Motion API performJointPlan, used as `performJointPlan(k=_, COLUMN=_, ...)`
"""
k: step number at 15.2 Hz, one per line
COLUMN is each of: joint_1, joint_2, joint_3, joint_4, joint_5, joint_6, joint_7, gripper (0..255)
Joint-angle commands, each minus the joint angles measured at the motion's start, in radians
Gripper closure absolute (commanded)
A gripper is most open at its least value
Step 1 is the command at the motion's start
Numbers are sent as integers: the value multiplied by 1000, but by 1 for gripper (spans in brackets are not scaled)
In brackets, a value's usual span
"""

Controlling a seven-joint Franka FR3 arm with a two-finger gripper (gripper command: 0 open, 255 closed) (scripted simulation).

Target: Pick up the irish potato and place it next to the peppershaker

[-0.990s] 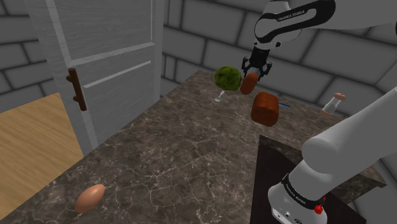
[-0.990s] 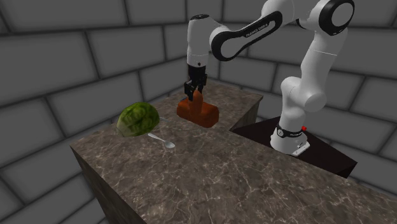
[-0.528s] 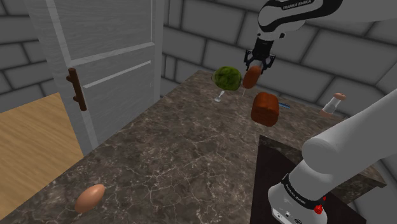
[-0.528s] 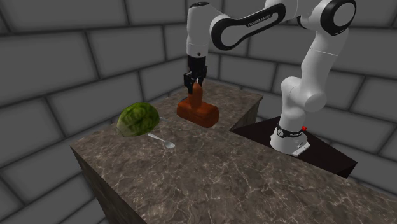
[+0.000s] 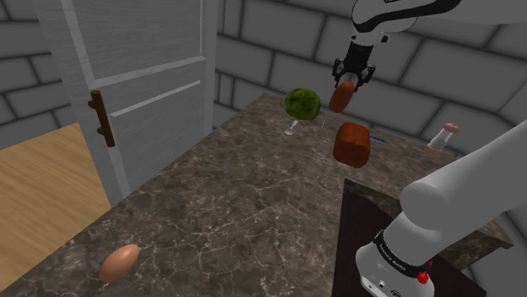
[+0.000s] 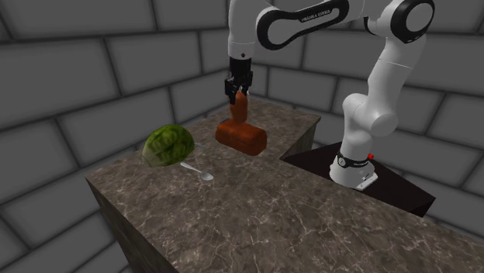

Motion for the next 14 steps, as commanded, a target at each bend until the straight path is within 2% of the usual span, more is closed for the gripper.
performJointPlan(k=1, joint_1=-22, joint_2=1, joint_3=-33, joint_4=0, joint_5=-4, joint_6=9, joint_7=-54, gripper=255)
performJointPlan(k=8, joint_1=-91, joint_2=34, joint_3=-140, joint_4=32, joint_5=-9, joint_6=31, joint_7=-225, gripper=255)
performJointPlan(k=14, joint_1=-149, joint_2=102, joint_3=-229, joint_4=104, joint_5=6, joint_6=44, joint_7=-378, gripper=255)
